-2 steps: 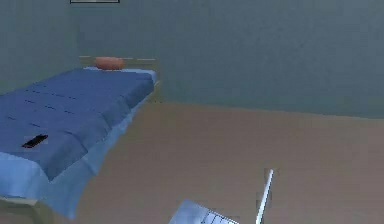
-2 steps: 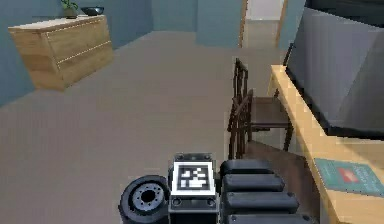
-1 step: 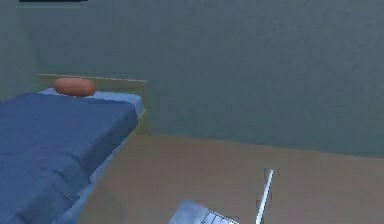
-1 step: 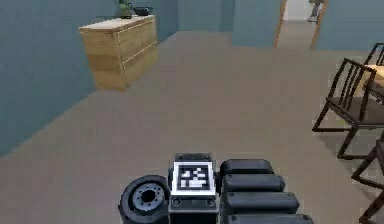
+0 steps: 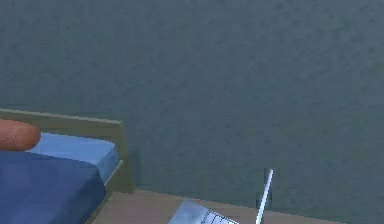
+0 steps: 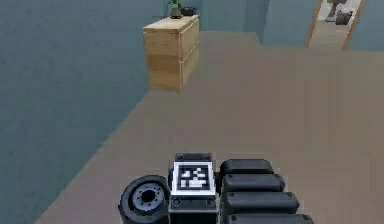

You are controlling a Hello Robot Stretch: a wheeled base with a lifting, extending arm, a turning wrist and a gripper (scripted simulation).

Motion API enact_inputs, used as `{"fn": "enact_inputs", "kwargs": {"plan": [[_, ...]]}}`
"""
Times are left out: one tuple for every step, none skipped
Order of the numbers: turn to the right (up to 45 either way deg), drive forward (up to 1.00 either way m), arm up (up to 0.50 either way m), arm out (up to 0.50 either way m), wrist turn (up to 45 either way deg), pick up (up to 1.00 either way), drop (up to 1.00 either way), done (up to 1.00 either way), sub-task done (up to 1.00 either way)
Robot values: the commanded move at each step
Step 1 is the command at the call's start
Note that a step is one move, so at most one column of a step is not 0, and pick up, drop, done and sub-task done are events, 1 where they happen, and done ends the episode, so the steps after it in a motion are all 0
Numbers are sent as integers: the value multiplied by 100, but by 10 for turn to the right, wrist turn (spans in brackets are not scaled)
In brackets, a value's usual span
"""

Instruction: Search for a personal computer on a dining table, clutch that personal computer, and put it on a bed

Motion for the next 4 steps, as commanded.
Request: {"fn": "enact_inputs", "kwargs": {"plan": [[-120,0,0,0,0,0,0,0,0],[0,10,0,0,0,0,0,0,0],[-450,0,0,0,0,0,0,0,0],[-210,0,0,0,0,0,0,0,0]]}}
